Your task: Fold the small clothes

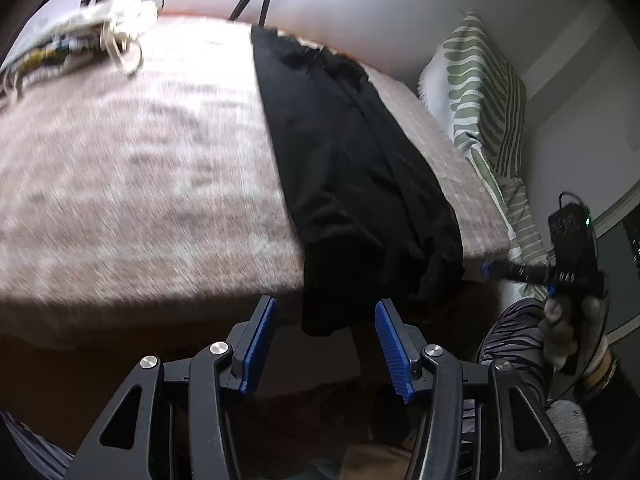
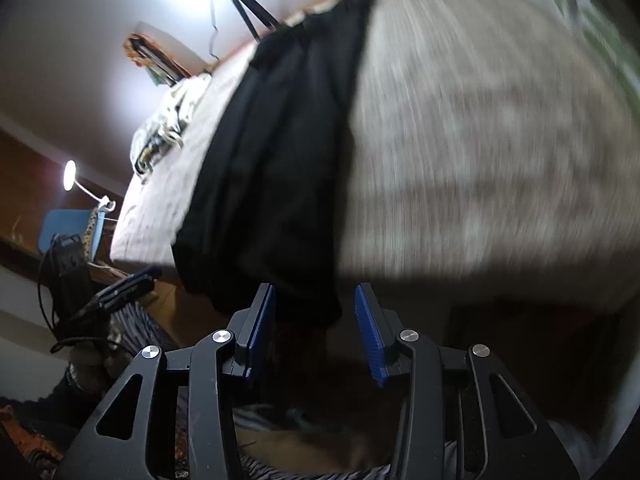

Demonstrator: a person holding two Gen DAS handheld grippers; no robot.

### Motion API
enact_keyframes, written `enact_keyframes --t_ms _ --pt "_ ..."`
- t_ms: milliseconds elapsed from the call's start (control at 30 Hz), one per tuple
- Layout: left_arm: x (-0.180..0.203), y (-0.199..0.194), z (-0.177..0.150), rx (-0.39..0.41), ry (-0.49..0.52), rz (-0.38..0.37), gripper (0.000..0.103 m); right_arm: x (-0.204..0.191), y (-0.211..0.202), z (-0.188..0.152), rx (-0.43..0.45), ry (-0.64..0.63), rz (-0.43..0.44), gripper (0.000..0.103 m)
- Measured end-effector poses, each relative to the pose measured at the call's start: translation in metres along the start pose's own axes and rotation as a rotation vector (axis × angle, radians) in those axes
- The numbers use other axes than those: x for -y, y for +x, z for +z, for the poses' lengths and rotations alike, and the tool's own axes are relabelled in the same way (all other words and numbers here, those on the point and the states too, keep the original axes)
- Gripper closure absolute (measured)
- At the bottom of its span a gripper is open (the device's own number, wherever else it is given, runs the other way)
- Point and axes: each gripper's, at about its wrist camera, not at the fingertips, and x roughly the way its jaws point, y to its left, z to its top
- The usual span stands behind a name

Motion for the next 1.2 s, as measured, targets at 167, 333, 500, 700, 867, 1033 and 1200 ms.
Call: enact_keyframes --t_ms 167,333,500,700,867,1033,1200 --pt "-0.002 0.014 -0.004 -0.045 -0.049 -0.032 0.050 -0.002 0.018 -0.003 -0.062 0.020 0.002 0.053" --pt "-0.014 0.024 -0.001 -0.059 -0.136 -0.060 0.040 0.000 0.036 0.002 -0.083 0.040 0.032 0.050" --pt "-0.020 0.033 0.001 -0.073 -0.192 -0.122 0.044 0.011 0.045 -0.001 -0.070 0.072 0.088 0.050" --pt "-0.013 0.042 0.001 -0.096 -0.168 -0.145 0.077 0.015 0.049 0.002 -0.064 0.074 0.170 0.055" --pt "-0.006 0.037 0.002 -0.095 -0.124 -0.138 0.097 0.007 0.047 0.000 -0.097 0.044 0.251 0.095" --pt "0.006 0.014 0.007 -0.067 -0.096 -0.138 0.100 0.000 0.031 0.004 -0.065 0.024 0.295 0.099" --pt "0.022 -0.014 0.012 -0.013 -0.071 -0.152 0.100 -0.004 0.002 0.005 -0.005 0.025 0.342 0.100"
